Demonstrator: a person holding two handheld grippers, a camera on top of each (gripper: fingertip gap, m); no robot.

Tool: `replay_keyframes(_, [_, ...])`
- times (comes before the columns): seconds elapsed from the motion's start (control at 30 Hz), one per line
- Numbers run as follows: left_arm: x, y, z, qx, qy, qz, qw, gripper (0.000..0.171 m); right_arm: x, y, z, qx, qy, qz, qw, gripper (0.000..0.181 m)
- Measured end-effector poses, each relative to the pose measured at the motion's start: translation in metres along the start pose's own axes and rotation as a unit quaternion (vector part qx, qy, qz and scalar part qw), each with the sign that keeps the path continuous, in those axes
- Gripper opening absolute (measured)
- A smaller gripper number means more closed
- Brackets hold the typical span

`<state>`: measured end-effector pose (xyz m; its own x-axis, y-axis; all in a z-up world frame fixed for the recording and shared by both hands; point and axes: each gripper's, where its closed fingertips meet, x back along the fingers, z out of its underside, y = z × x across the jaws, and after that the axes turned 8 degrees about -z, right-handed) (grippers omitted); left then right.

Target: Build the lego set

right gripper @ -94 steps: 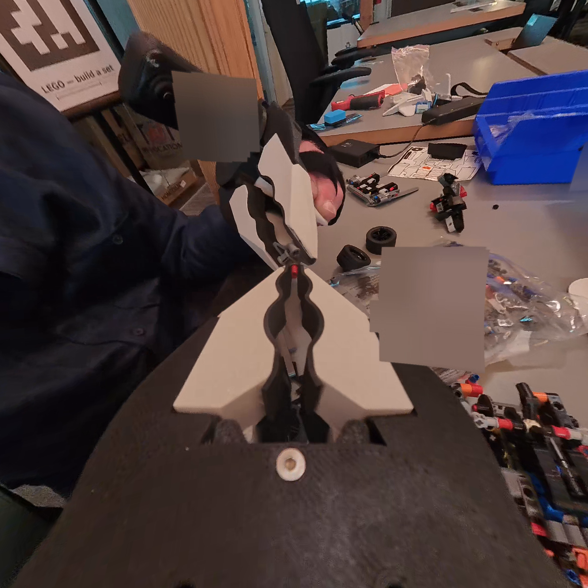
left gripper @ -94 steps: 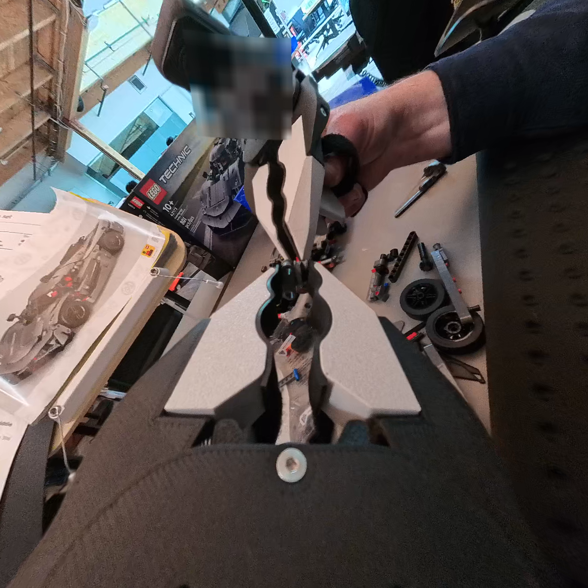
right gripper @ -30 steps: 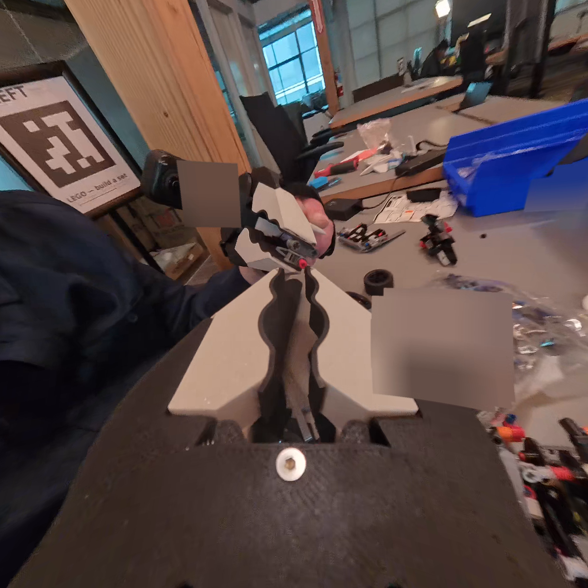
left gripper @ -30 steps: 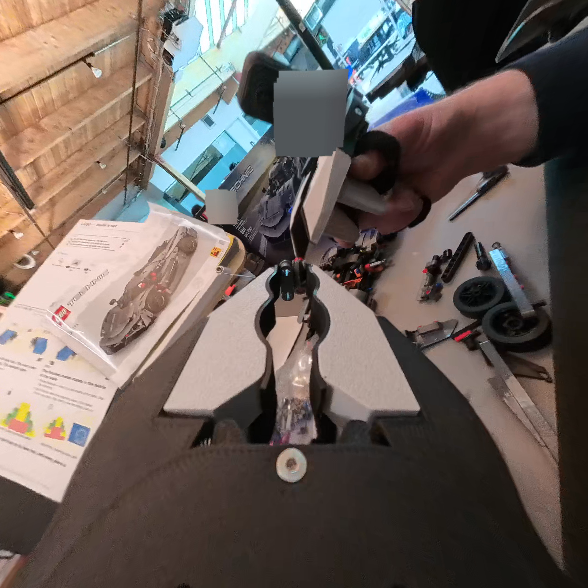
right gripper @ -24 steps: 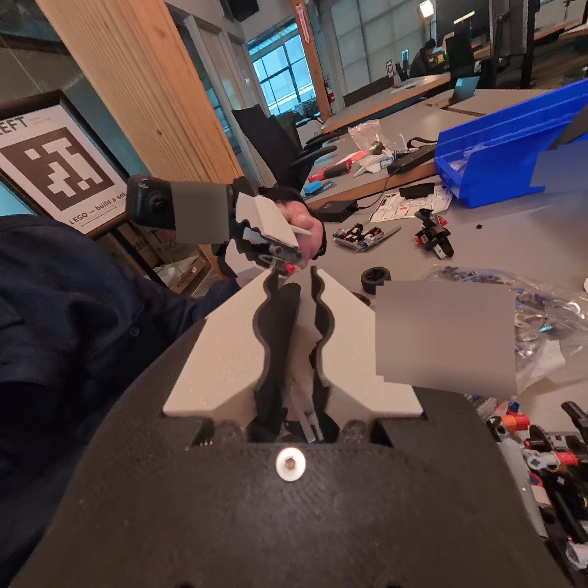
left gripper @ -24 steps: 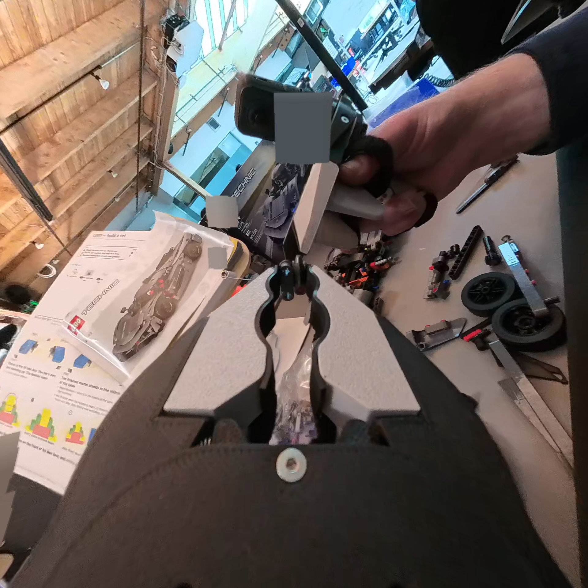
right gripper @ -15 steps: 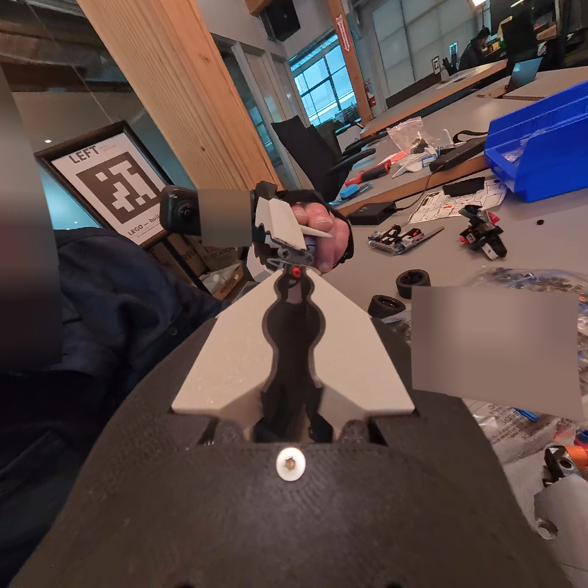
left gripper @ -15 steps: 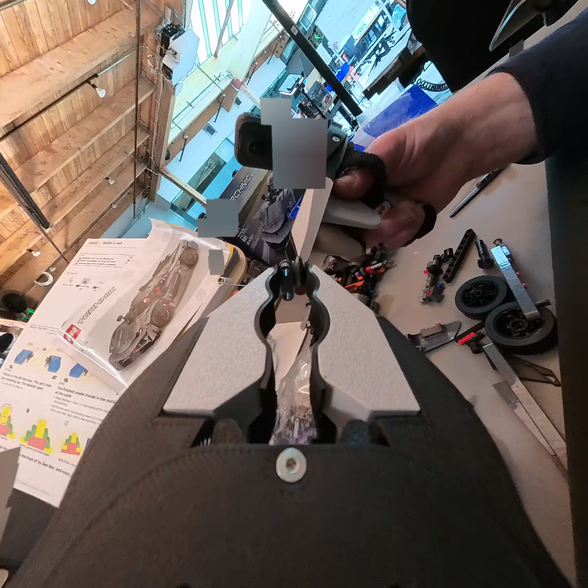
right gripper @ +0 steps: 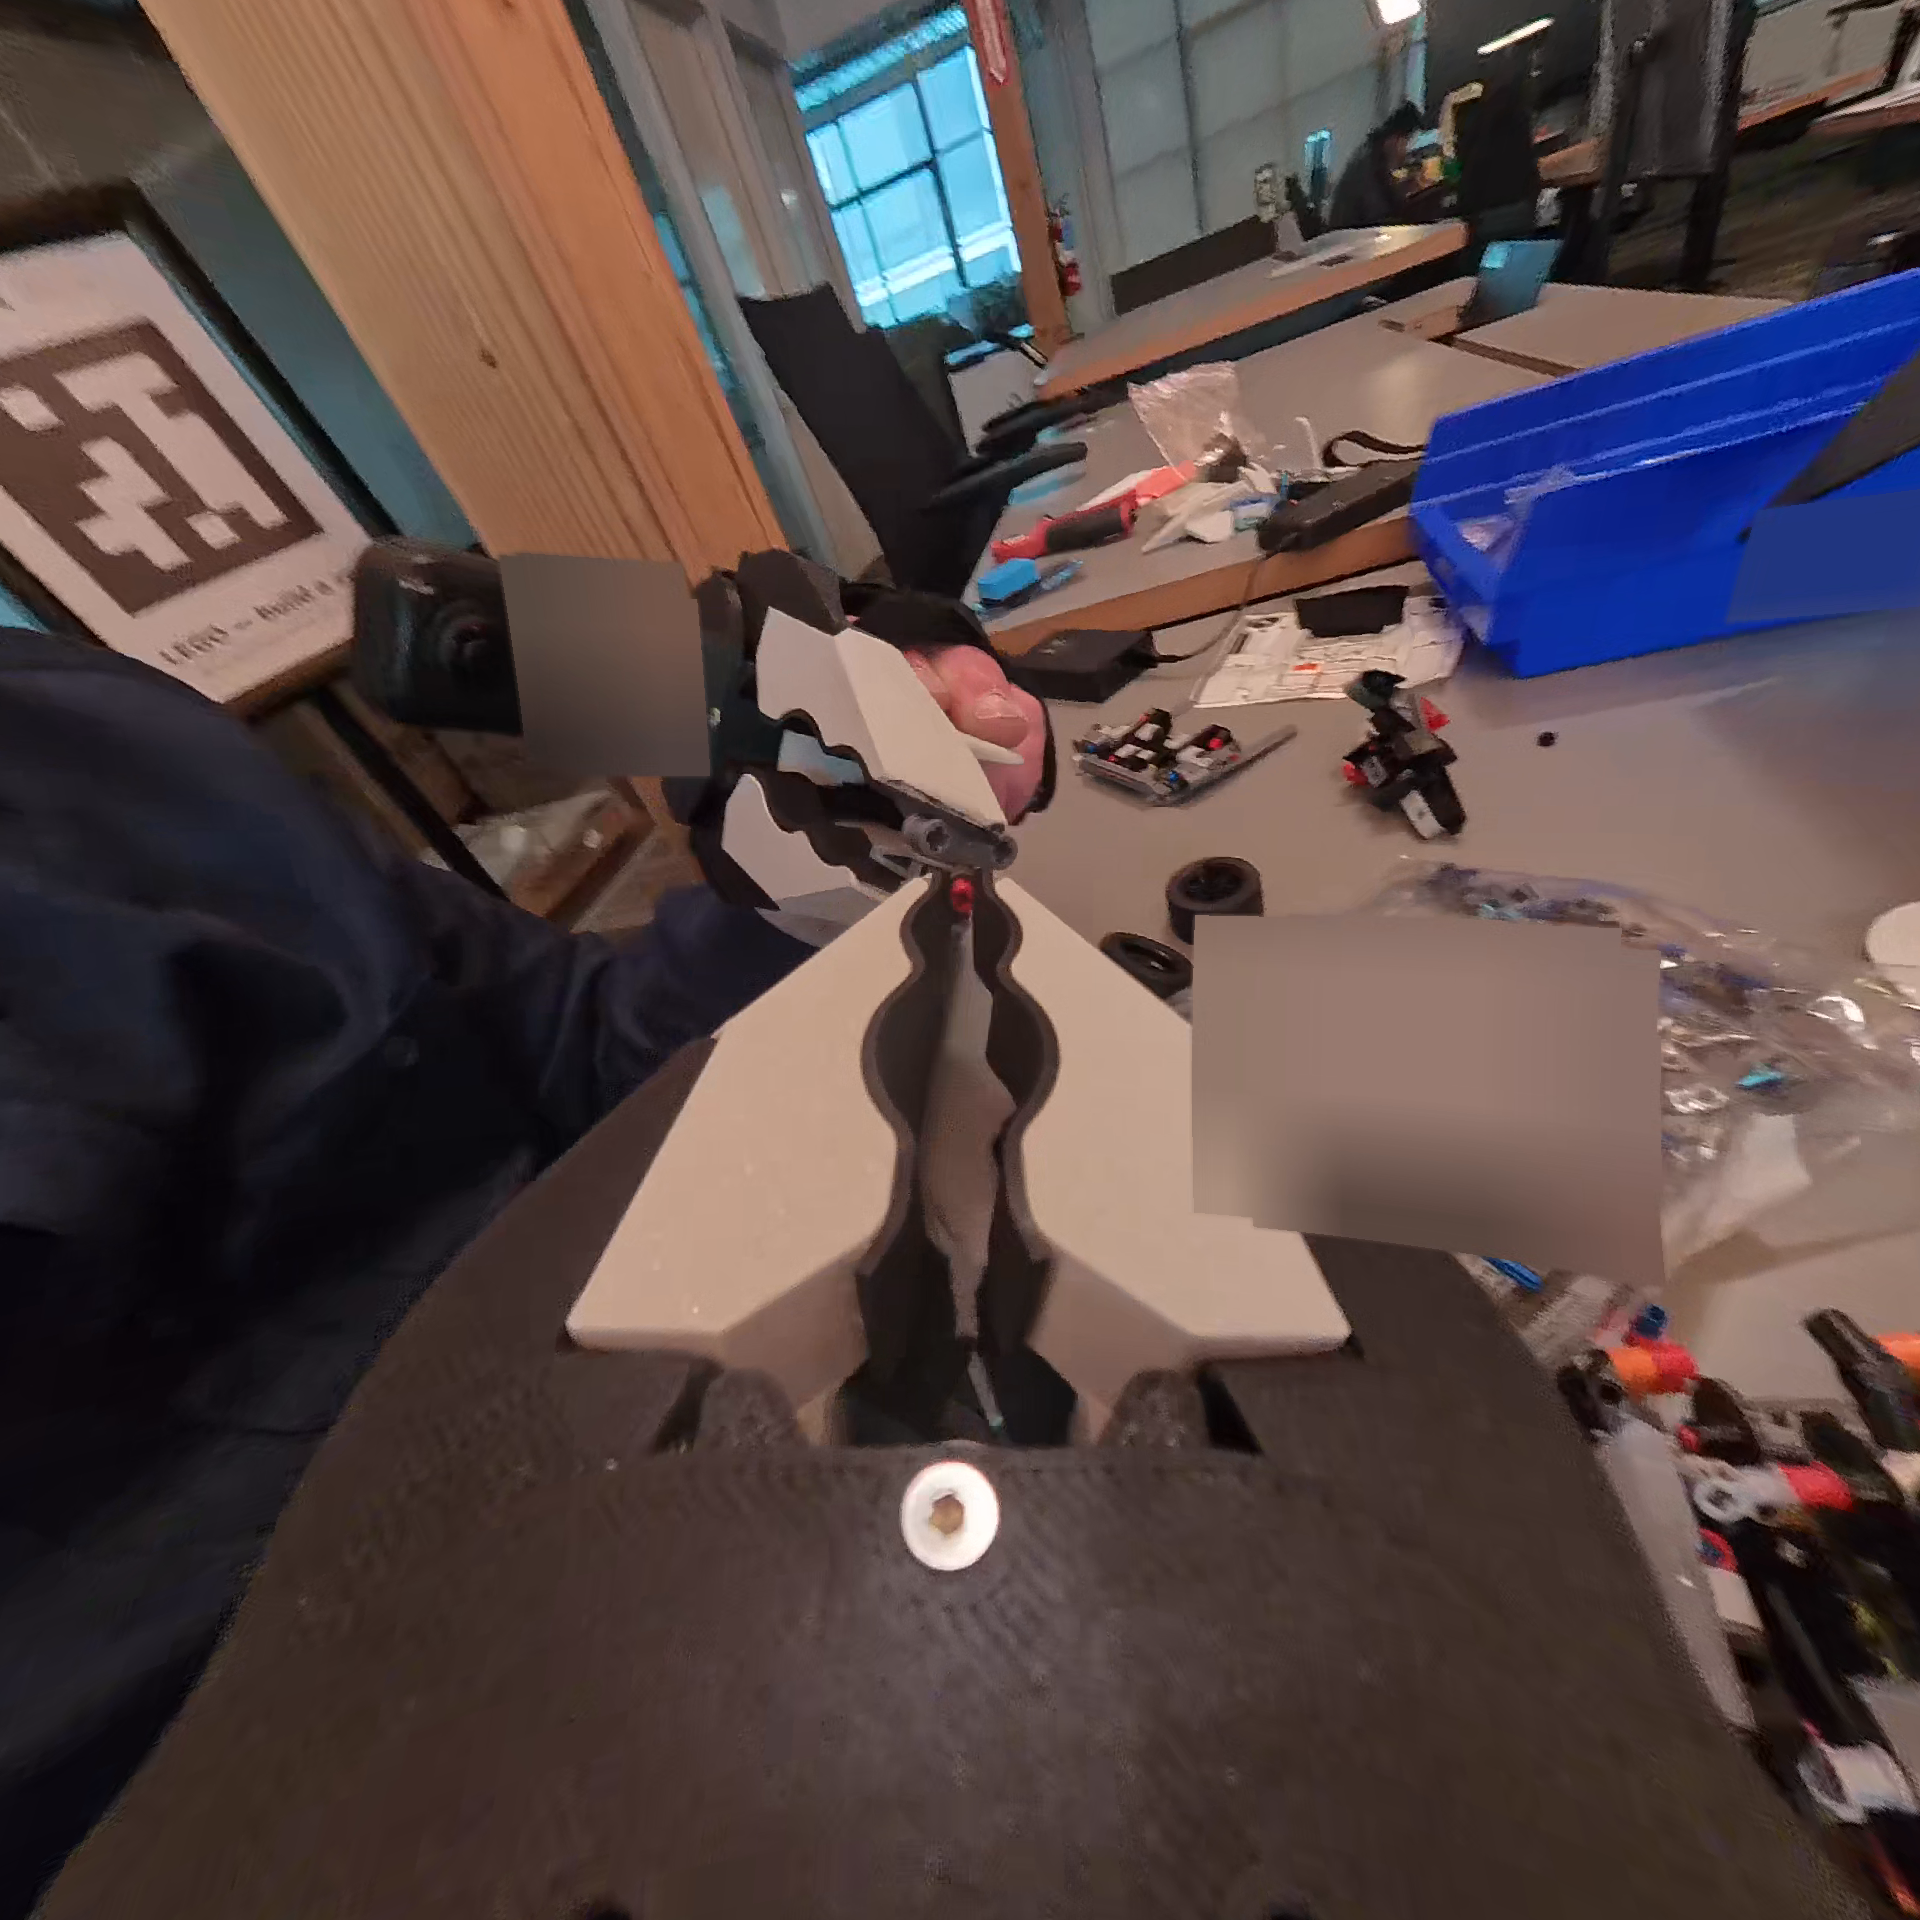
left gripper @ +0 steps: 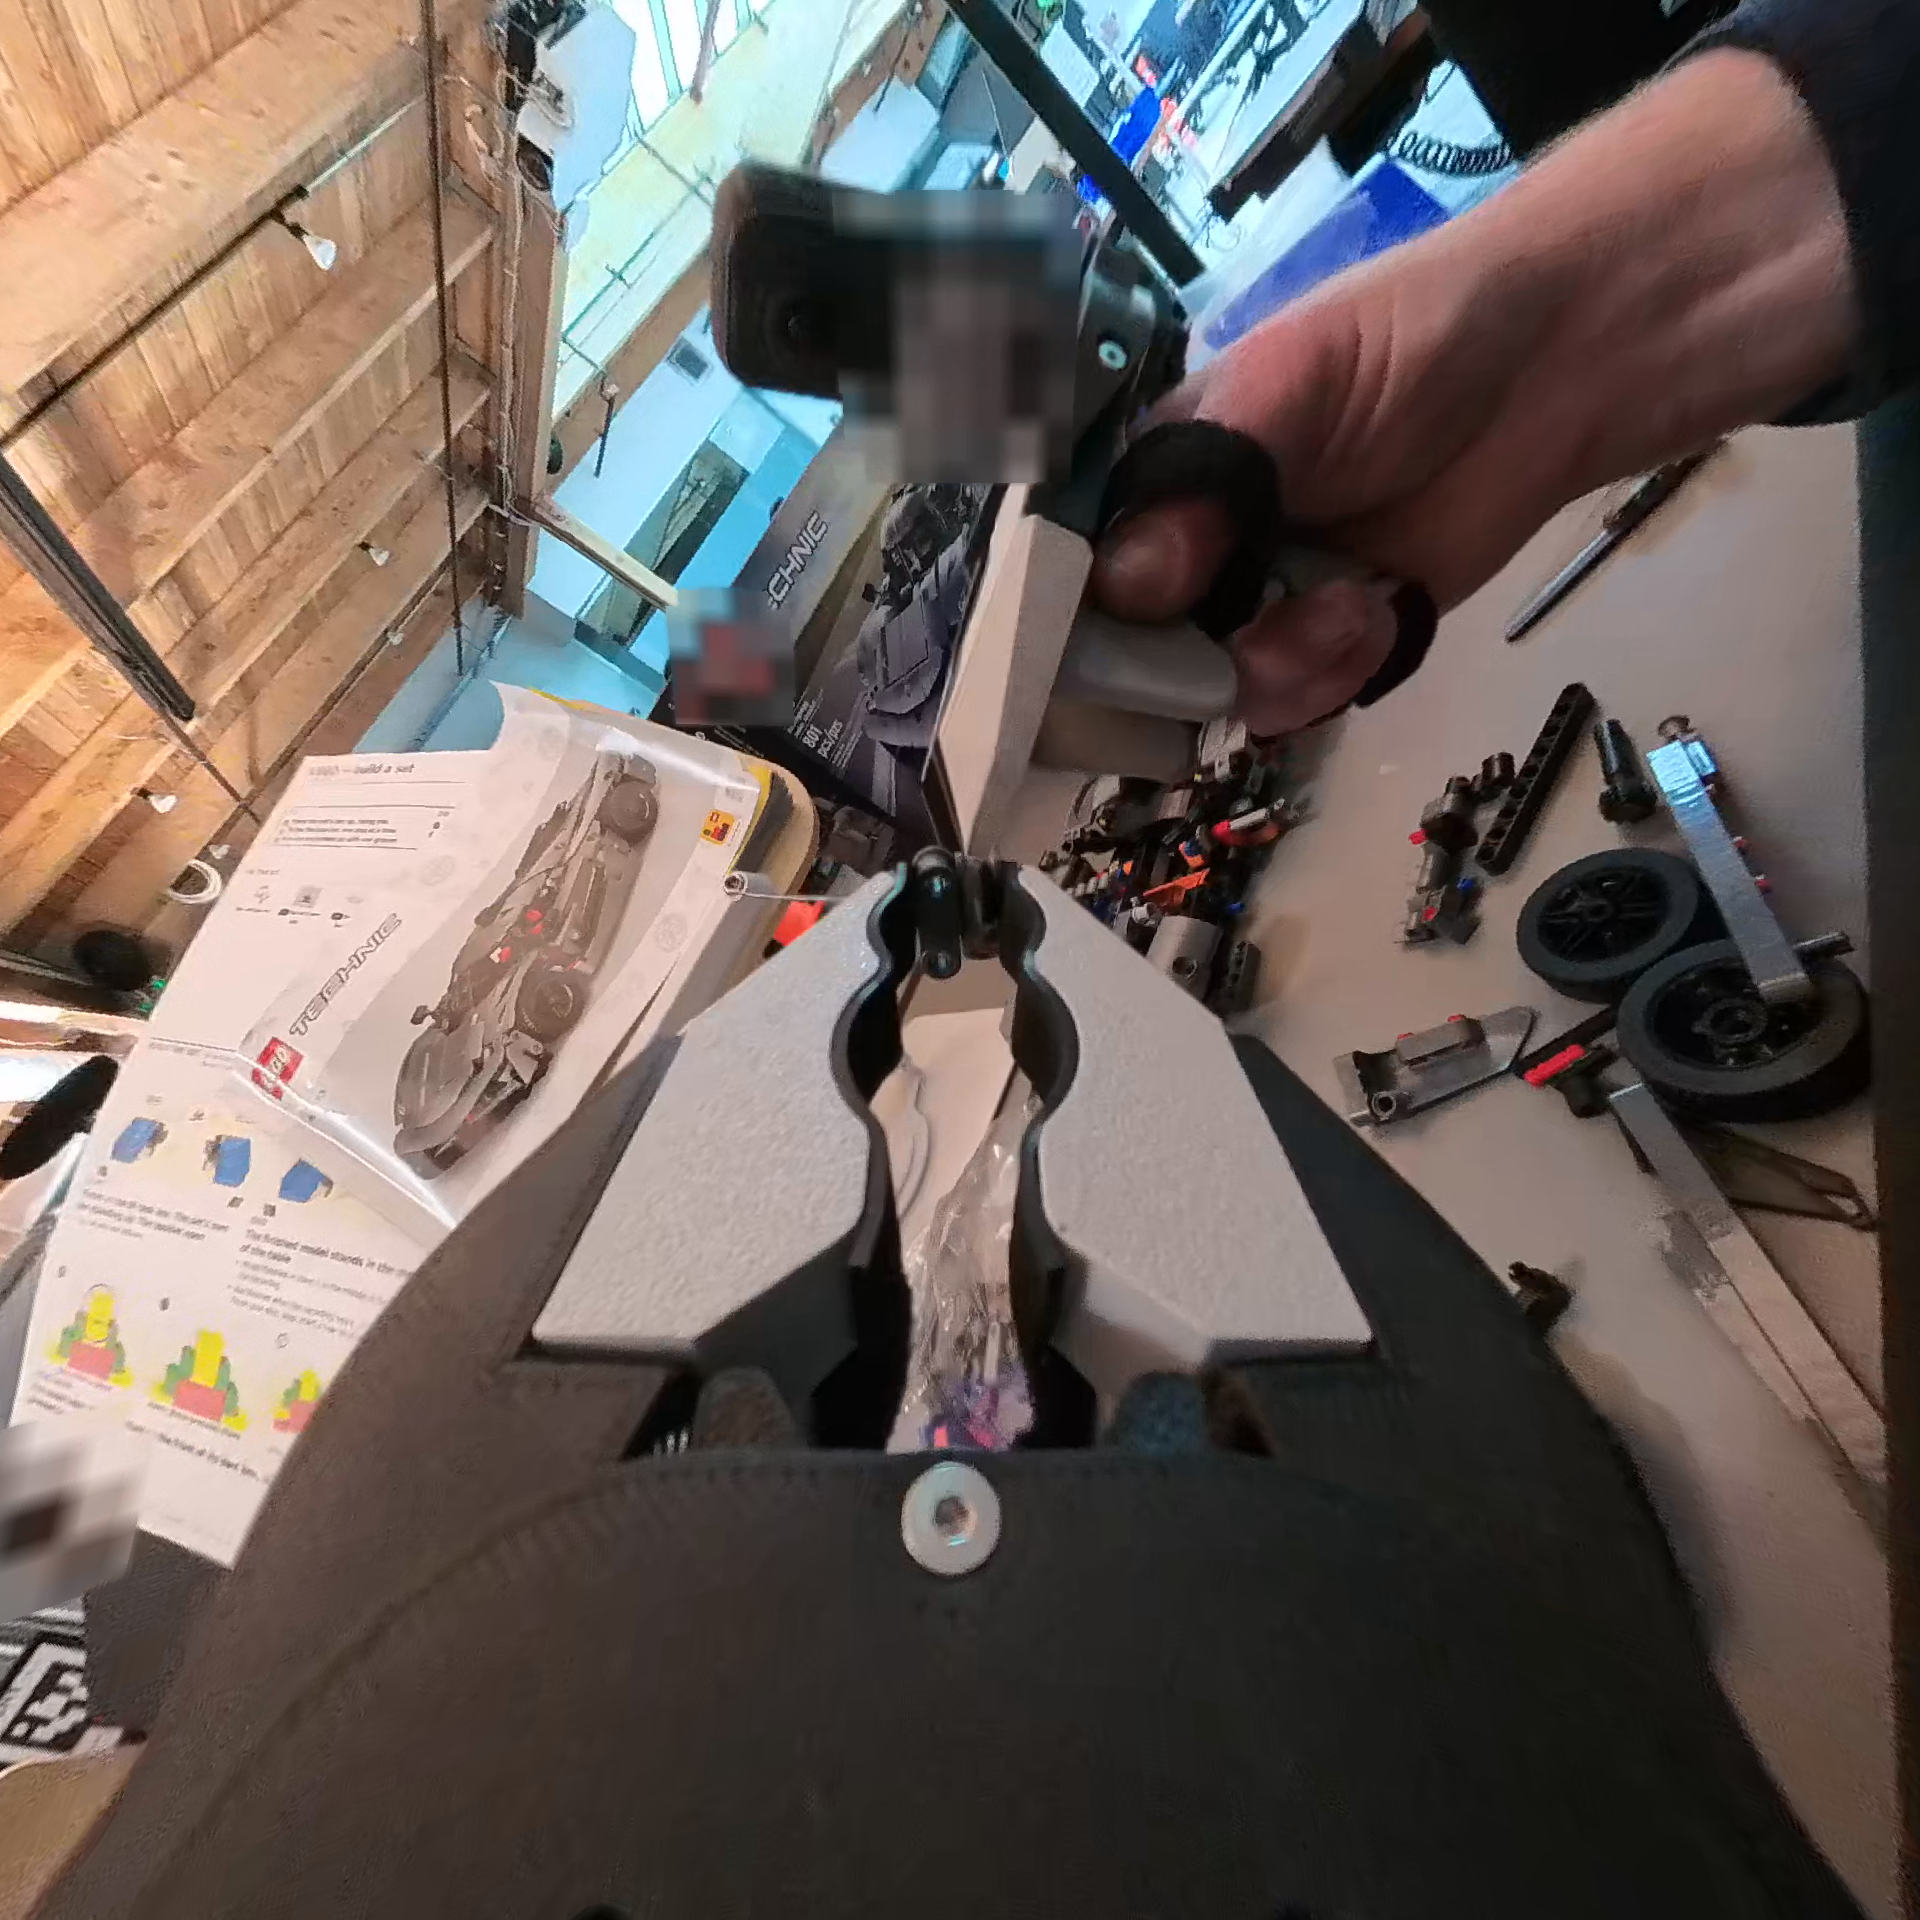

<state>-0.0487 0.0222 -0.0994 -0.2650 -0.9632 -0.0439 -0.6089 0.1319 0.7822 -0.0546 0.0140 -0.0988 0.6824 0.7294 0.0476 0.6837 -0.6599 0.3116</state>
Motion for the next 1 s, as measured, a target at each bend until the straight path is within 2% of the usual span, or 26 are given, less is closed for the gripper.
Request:
replay_keyframes(0.3, [-0.001, -0.001, 0.006, 0.071, 0.045, 0.014, 0.996, 0.011, 0.005, -0.008, 0.002, 0.027, 0.021, 0.053, 0.998, 0.002])
replay_keyframes(0.33, [0.0, -0.002, 0.006, 0.074, 0.049, 0.015, 0.996, 0.011, 0.016, -0.02, -0.001, 0.026, 0.015, 0.09, 0.995, 0.002])
replay_keyframes(0.37, [0.005, 0.001, 0.0, 0.086, 0.027, 0.016, 0.996, 0.004, 0.045, -0.037, -0.011, 0.021, -0.017, 0.144, 0.989, 0.002])
replay_keyframes(0.4, [0.02, 0.015, -0.014, 0.142, -0.025, 0.016, 0.989, 0.003, 0.081, -0.042, -0.026, 0.006, -0.073, 0.156, 0.985, 0.001])
replay_keyframes(0.43, [0.029, 0.026, -0.01, 0.16, -0.034, 0.008, 0.986, 0.003, 0.108, -0.043, -0.032, 0.001, -0.101, 0.161, 0.982, 0.0])
replay_keyframes(0.47, [0.025, 0.027, 0.008, 0.155, -0.005, 0.0, 0.988, 0.004, 0.116, -0.042, -0.029, 0.008, -0.088, 0.164, 0.983, 0.001])
replay_keyframes(0.5, [0.02, 0.022, 0.011, 0.163, -0.006, 0.014, 0.987, 0.004, 0.109, -0.039, -0.024, 0.018, -0.068, 0.161, 0.984, 0.001])
replay_keyframes(0.57, [0.017, 0.019, -0.002, 0.17, -0.031, 0.031, 0.985, 0.004, 0.075, -0.034, -0.014, 0.029, -0.031, 0.125, 0.991, 0.001])
replay_keyframes(0.67, [0.017, 0.021, 0.01, 0.18, -0.018, 0.03, 0.983, 0.004, 0.05, -0.026, -0.007, 0.033, -0.006, 0.075, 0.997, 0.001])
replay_keyframes(0.87, [0.016, 0.022, 0.012, 0.174, -0.028, 0.031, 0.984, 0.005, 0.041, -0.02, 0.008, 0.022, 0.02, 0.043, 0.999, 0.001])
replay_keyframes(1.0, [0.006, 0.004, 0.019, 0.114, 0.005, 0.042, 0.993, 0.005, 0.041, -0.022, 0.027, 0.018, 0.07, 0.045, 0.996, 0.002])
